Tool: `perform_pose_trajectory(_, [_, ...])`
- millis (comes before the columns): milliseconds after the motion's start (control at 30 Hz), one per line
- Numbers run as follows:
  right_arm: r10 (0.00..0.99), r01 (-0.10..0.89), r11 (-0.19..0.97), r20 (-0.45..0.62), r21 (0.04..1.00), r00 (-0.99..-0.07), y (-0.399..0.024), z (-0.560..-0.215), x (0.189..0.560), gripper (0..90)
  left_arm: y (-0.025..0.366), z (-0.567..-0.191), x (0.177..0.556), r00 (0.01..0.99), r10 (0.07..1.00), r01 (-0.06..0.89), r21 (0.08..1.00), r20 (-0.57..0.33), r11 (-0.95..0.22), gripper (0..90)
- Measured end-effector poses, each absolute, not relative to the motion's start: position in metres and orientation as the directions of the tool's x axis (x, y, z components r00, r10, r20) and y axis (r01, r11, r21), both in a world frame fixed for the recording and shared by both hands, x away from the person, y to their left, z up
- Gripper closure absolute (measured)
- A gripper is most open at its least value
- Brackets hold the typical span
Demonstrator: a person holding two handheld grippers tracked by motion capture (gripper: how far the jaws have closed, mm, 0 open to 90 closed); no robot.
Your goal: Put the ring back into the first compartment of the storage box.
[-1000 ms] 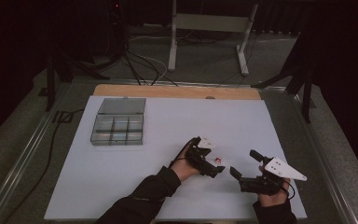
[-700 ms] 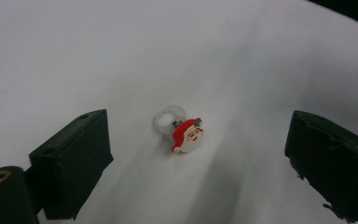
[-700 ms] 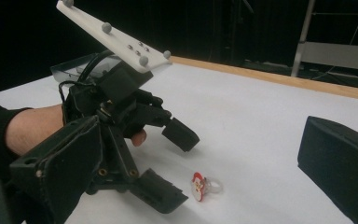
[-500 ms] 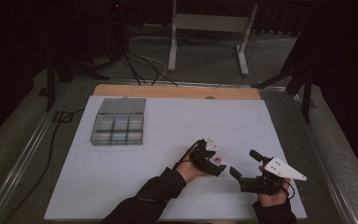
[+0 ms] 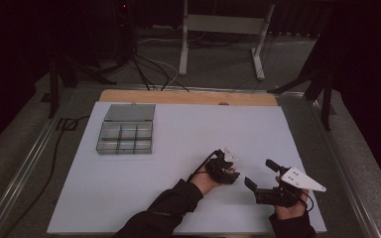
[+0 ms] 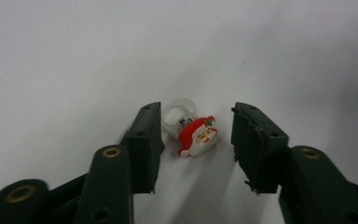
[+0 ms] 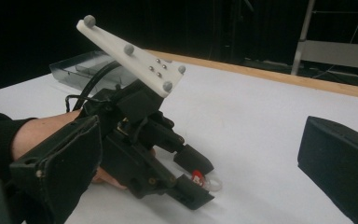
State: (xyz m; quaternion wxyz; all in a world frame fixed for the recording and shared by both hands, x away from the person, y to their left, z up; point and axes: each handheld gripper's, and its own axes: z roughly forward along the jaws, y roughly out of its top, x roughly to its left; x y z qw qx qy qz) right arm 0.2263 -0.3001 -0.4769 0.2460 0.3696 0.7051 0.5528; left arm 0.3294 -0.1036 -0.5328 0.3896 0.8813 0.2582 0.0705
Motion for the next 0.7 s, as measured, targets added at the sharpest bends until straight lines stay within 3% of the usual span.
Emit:
perform_pose_trajectory(300, [0.794, 0.251, 0.117, 0.061, 0.961, -0.605, -0.2996, -0.4772, 0.2265, 0.0, -0.1082, -0.5312, 0.3293, 0.841, 0.538, 0.407, 0.71, -0.048, -0.574, 69.4])
perform_pose_trajectory(700, [0.793, 0.251, 0.117, 0.062, 0.961, -0.605, -0.2997, -0.4773, 0.2264, 0.0, -0.1058, -0.5285, 0.3309, 0.857, 0.511, 0.4, 0.714, -0.068, -0.575, 72.6])
